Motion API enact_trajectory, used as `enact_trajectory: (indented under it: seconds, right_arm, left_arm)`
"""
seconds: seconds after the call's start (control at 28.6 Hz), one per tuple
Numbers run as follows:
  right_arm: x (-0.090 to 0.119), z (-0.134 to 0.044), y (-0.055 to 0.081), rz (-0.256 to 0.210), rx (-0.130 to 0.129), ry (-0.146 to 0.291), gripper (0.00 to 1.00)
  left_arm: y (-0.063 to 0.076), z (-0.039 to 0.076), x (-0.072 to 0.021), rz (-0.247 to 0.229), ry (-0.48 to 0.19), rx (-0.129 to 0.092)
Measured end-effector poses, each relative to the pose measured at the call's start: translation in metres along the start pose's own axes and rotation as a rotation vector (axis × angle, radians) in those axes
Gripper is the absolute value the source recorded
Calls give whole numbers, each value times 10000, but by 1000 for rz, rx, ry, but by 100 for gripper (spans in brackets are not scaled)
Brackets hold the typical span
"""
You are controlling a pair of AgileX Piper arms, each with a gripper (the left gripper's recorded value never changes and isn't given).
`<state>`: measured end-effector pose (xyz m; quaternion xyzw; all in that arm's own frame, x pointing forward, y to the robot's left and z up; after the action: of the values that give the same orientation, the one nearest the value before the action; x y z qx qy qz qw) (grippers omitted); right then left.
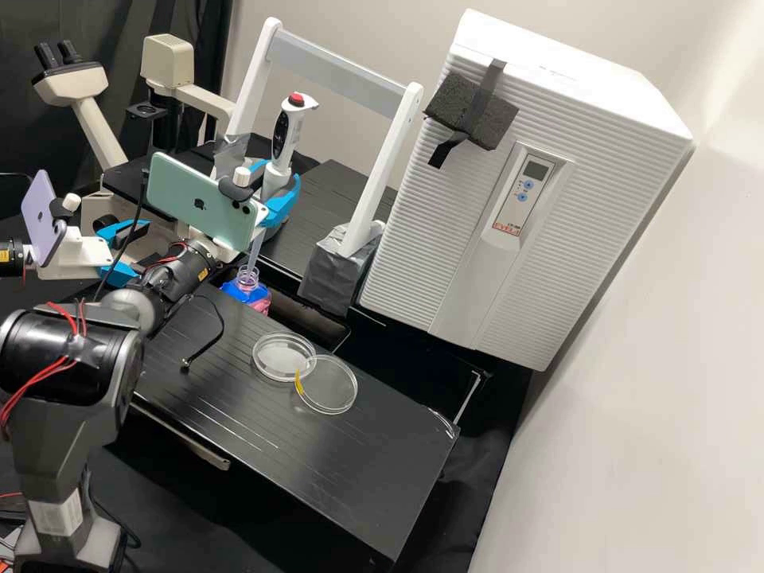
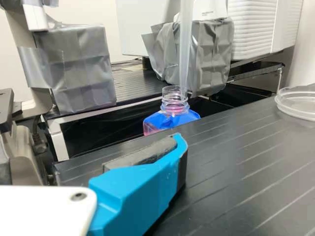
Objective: Use the pipette
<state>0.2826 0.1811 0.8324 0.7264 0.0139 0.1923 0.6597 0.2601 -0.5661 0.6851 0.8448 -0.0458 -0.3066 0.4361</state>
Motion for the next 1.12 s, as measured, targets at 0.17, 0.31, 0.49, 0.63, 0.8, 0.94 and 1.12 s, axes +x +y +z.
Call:
enact_trajectory:
  seconds: [0.17,0.31,0.49,0.63,0.8,0.94,1.12]
  right_arm:
    - [-30,-102,151,27,31,34,0]
    - [-75,-125,279,28,55,40,0]
    - [-184,-85,429,12,40,25,0]
    - [-331,-17,617,23,-10,30,0]
    - [-505,85,855,86,-2,21,0]
    - [-632,158,1011,145,25,1,0]
    - [-753,235,1106,173,11,-14,0]
  left_arm:
    - [-5,34,0,0,-10,-3]
    - [-12,70,0,-2,-21,-1]
    - [-17,100,0,-3,-31,-1]
    - [-27,102,4,-4,-32,0]
    - [-45,125,12,0,-42,-4]
    - [-49,153,11,0,-55,0]
    - [-51,188,10,2,-71,4]
